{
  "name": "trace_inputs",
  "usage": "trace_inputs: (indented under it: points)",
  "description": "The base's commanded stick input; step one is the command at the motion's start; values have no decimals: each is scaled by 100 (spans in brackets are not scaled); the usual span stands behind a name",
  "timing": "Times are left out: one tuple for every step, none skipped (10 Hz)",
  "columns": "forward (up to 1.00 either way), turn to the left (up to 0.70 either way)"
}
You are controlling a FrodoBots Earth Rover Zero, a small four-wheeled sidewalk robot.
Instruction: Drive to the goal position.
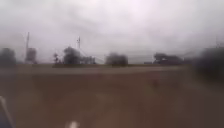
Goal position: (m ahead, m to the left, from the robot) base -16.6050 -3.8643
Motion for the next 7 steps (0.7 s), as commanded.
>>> trace_inputs:
  points:
    - [70,0]
    - [70,0]
    - [70,0]
    - [70,0]
    - [70,0]
    - [38,0]
    - [0,0]
